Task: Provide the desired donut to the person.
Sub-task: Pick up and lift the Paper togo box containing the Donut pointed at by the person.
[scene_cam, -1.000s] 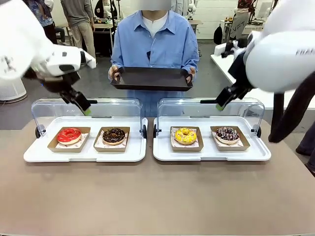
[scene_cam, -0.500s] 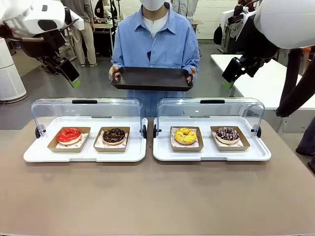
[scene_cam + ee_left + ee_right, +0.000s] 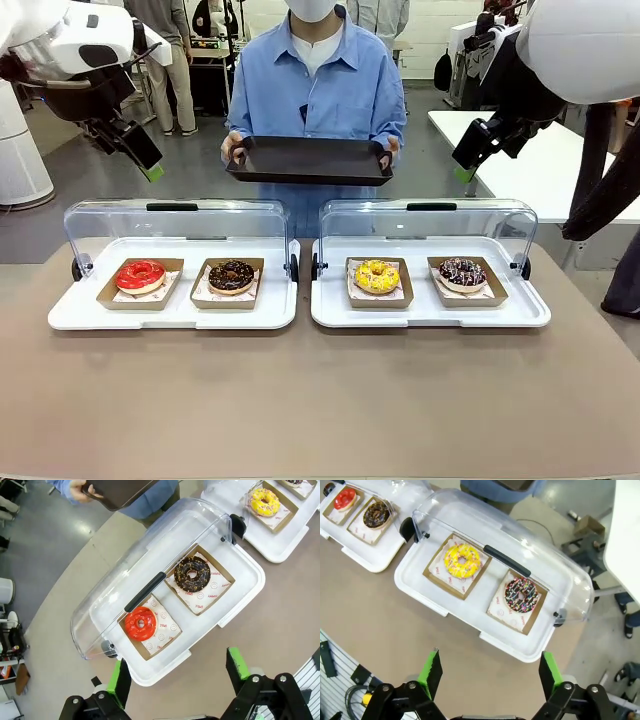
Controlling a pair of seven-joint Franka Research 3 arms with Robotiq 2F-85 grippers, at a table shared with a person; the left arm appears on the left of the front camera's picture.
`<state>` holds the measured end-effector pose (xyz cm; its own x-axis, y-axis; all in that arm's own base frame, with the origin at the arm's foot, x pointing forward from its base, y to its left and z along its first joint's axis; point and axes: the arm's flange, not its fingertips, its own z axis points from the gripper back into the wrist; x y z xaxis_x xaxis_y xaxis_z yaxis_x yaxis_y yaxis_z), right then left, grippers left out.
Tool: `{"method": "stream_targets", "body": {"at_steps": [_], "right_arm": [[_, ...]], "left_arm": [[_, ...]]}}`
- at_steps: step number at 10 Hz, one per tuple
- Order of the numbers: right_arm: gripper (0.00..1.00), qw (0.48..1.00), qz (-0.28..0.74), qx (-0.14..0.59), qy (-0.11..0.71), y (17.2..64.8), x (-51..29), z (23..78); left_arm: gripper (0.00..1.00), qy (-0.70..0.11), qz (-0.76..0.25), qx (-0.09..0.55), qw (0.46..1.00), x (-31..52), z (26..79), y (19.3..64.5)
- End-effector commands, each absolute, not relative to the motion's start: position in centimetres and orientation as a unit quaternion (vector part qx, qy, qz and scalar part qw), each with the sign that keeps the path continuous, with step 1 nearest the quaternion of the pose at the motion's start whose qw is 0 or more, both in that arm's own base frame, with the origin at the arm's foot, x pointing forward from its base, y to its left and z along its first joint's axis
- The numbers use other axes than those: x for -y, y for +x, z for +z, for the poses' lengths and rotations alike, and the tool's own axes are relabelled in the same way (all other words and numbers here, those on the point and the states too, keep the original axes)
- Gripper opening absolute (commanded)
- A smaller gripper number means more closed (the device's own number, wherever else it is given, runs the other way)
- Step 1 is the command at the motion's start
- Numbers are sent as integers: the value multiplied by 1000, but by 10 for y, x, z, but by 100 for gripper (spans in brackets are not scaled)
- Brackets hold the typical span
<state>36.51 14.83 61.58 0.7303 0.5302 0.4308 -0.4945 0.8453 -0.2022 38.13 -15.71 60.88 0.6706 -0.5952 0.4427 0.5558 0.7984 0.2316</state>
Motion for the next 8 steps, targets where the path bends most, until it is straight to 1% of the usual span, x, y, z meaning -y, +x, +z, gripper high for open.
{"method": "stream_targets", "body": {"at_steps": [1, 2, 3, 4, 5, 6, 7, 8], "right_arm": [[100, 929, 279, 241, -30, 367, -149, 616], [100, 929, 276, 243, -37, 365, -148, 616], [100, 896, 379, 224, 63, 371, -122, 614], [100, 873, 416, 217, 133, 384, -98, 613], [100, 833, 465, 227, 195, 393, -77, 611], [100, 803, 489, 239, 244, 402, -59, 607], [100, 773, 505, 256, 286, 413, -41, 600], [100, 756, 508, 264, 319, 422, -27, 593]], "left_arm": [[100, 37, -316, 255, 913, 159, 611, 382], [100, 39, -315, 256, 913, 157, 609, 381], [100, -39, -407, 215, 887, 143, 609, 386], [100, -106, -471, 203, 852, 134, 610, 391], [100, -159, -522, 191, 816, 125, 610, 394], [100, -225, -558, 193, 775, 112, 612, 397], [100, -257, -583, 205, 743, 94, 613, 405], [100, -280, -602, 222, 714, 79, 614, 408]]}}
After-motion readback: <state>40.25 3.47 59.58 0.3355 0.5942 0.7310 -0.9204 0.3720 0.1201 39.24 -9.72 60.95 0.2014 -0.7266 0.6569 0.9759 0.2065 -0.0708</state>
